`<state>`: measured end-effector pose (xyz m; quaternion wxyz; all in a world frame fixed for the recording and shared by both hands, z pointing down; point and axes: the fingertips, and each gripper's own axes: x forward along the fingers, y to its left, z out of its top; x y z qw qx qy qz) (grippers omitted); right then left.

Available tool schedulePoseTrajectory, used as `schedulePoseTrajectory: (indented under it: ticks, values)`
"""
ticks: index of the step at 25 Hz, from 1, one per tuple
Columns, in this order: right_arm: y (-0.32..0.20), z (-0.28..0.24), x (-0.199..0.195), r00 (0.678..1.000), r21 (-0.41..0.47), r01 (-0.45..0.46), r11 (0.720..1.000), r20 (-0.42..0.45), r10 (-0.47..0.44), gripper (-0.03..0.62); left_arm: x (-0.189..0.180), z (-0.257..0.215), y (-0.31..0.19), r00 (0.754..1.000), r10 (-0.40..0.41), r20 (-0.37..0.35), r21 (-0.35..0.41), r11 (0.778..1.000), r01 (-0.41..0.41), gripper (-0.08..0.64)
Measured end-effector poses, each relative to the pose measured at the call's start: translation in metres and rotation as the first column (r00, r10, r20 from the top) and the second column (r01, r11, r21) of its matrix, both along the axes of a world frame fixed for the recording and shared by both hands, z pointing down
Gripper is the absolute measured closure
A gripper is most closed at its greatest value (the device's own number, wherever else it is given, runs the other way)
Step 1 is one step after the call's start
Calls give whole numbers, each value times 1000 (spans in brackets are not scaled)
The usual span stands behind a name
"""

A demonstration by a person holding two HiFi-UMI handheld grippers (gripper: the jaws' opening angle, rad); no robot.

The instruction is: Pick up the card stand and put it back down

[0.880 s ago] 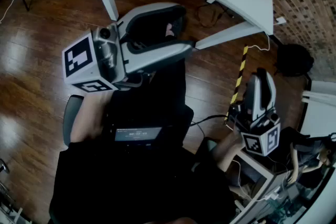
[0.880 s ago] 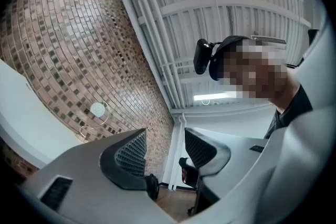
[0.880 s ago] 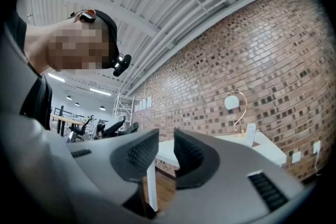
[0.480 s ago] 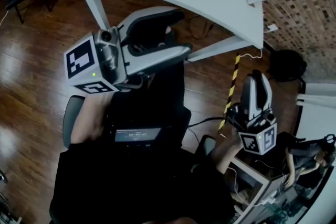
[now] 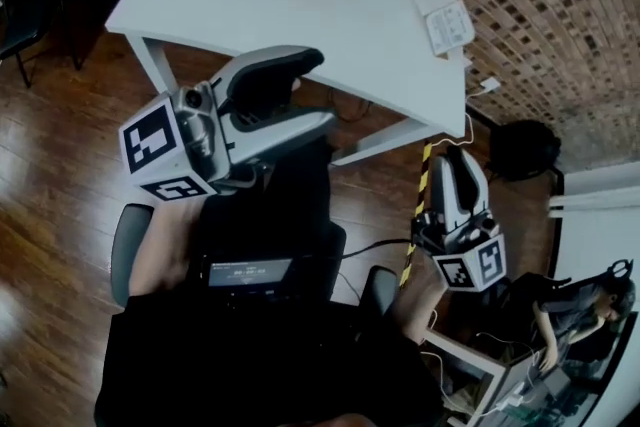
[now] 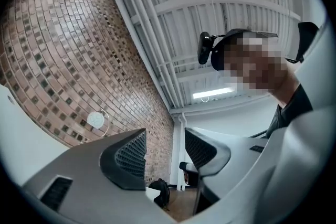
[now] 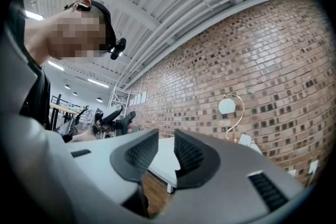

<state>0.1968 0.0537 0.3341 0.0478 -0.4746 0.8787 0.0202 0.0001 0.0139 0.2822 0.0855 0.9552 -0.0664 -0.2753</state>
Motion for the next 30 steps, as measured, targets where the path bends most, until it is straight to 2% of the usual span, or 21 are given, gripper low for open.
schedulePoseTrajectory:
  ticks: [5, 9, 22, 25, 30]
  values:
    - [-31, 4, 15, 999, -19, -48, 999, -17, 47, 472, 8, -2, -22, 1000, 10, 11, 10, 1000, -10, 336]
    - [-55, 13, 34, 994, -53, -101, 993, -39, 99, 468, 17, 5, -34, 1000, 9, 28, -9, 1000, -9, 336]
    - [-123, 49, 75, 984, -163, -168, 972, -92, 154, 463, 33, 34, -83, 998, 7, 64, -71, 998, -3, 336]
    - [-143, 53, 72, 987, -177, -148, 973, -89, 134, 463, 42, 38, -97, 996, 18, 83, -72, 997, -12, 336]
    - [-167, 50, 45, 997, -179, -52, 982, -65, 41, 463, 78, 35, -121, 992, 72, 105, -70, 995, -65, 336]
